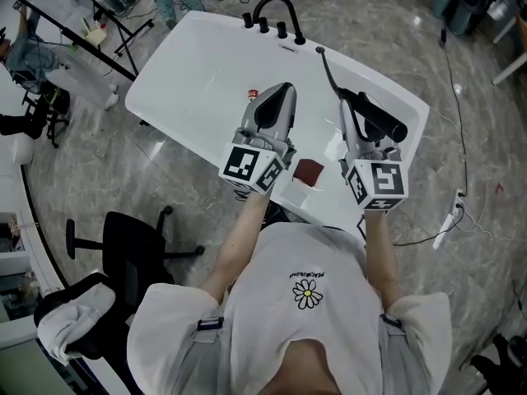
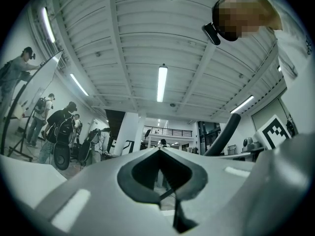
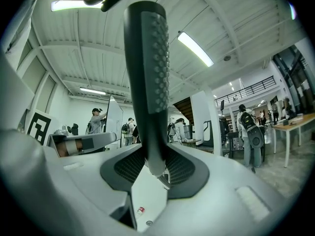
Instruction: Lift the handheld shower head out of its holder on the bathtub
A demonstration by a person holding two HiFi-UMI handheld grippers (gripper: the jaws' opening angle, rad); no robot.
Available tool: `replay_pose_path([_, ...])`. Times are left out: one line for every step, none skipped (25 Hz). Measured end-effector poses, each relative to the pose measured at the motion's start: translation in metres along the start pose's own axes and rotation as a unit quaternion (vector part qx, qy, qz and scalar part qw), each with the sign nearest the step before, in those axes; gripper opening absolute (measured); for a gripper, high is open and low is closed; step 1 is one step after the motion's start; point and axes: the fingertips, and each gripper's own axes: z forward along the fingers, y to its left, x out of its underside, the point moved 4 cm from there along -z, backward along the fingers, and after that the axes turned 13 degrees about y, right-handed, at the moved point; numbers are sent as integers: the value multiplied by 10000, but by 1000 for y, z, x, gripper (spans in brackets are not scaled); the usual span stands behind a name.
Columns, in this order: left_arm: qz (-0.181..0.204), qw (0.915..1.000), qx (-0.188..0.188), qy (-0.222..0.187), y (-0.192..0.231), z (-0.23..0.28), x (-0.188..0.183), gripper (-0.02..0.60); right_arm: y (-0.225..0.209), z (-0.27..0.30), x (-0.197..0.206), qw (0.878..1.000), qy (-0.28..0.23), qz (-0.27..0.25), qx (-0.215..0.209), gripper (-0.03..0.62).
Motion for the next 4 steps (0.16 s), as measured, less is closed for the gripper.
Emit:
replay_pose_path([-9,10000,-4,13,0,0,1,0,-1,0,0,10000,-1,27,1,150])
replay_pose_path([-20,10000,-6,29,1,1,2,0,-2,0,1,10000,3,47,12,151])
replay_pose_path([-30,10000,-5,44,1,1,3,0,-3,1,1,10000,8,60,27,150])
replay_pose_path([-40,10000,-3,60,1,1,4,0,-4,1,1,10000,12,71,43,150])
